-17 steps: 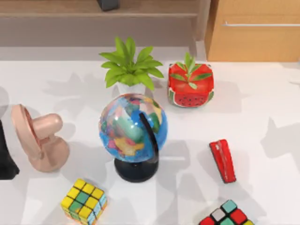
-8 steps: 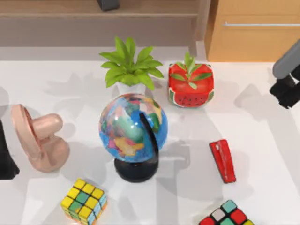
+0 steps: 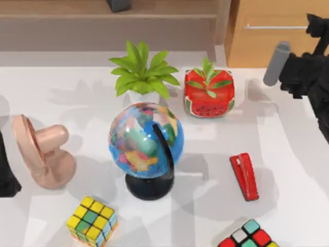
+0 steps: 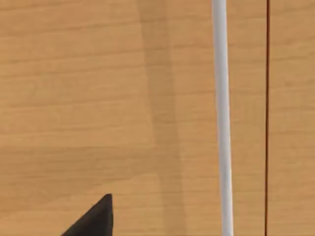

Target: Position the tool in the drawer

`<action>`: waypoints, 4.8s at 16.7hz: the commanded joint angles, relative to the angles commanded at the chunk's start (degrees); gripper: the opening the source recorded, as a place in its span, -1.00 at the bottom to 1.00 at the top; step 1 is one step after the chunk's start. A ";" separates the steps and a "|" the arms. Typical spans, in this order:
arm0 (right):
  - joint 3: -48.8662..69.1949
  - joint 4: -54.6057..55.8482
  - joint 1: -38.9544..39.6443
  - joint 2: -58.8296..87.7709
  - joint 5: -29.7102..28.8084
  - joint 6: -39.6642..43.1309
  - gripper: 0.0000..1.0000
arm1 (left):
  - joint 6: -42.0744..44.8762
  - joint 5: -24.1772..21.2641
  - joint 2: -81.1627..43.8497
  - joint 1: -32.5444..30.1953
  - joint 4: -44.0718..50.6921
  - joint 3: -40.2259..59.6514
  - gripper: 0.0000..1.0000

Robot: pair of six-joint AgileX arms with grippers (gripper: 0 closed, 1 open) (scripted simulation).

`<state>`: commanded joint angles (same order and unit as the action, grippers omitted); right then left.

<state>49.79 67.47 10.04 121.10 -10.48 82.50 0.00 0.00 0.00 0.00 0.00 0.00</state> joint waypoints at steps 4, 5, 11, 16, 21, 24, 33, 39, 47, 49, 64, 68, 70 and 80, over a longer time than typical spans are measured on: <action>4.21 5.94 0.08 6.55 -1.63 6.60 1.00 | 0.00 0.00 0.00 0.00 0.00 0.00 1.00; 4.32 6.09 0.08 6.70 -1.67 6.76 1.00 | 0.00 0.00 0.00 0.00 0.00 0.00 1.00; 5.01 5.57 -0.18 6.91 -1.47 6.72 1.00 | 0.00 0.00 0.00 0.00 0.00 0.00 1.00; 10.61 2.61 -0.61 9.50 -1.01 6.79 1.00 | 0.00 0.00 0.00 0.00 0.00 0.00 1.00; 11.02 2.39 -0.64 9.68 -0.99 6.79 0.85 | 0.00 0.00 0.00 0.00 0.00 0.00 1.00; 11.02 2.39 -0.64 9.68 -0.99 6.79 0.40 | 0.00 0.00 0.00 0.00 0.00 0.00 1.00; 11.02 2.39 -0.64 9.68 -0.99 6.79 -0.96 | 0.00 0.00 0.00 0.00 0.00 0.00 1.00; 11.02 2.39 -0.64 9.68 -0.99 6.79 -1.00 | 0.00 0.00 0.00 0.00 0.00 0.00 1.00; 4.20 5.95 0.35 6.67 -1.80 6.41 -1.00 | 0.00 0.00 0.00 0.00 0.00 0.00 1.00; -1.18 8.54 0.93 4.69 -2.38 6.42 -1.00 | 0.00 0.00 0.00 0.00 0.00 0.00 1.00; -18.68 19.10 3.90 -2.19 -5.30 6.37 -1.00 | 0.00 0.00 0.00 0.00 0.00 0.00 1.00; -20.34 20.44 4.32 -2.97 -5.69 6.42 -1.00 | 0.00 0.00 0.00 0.00 0.00 0.00 1.00; -20.26 20.46 4.23 -2.91 -5.66 6.44 -1.00 | 0.00 0.00 0.00 0.00 0.00 0.00 1.00; -34.18 30.44 8.49 -6.67 -9.84 6.35 -1.00 | 0.00 0.00 0.00 0.00 0.00 0.00 1.00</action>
<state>15.60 97.91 18.52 114.43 -20.32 88.85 0.00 0.00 0.00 0.00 0.00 0.00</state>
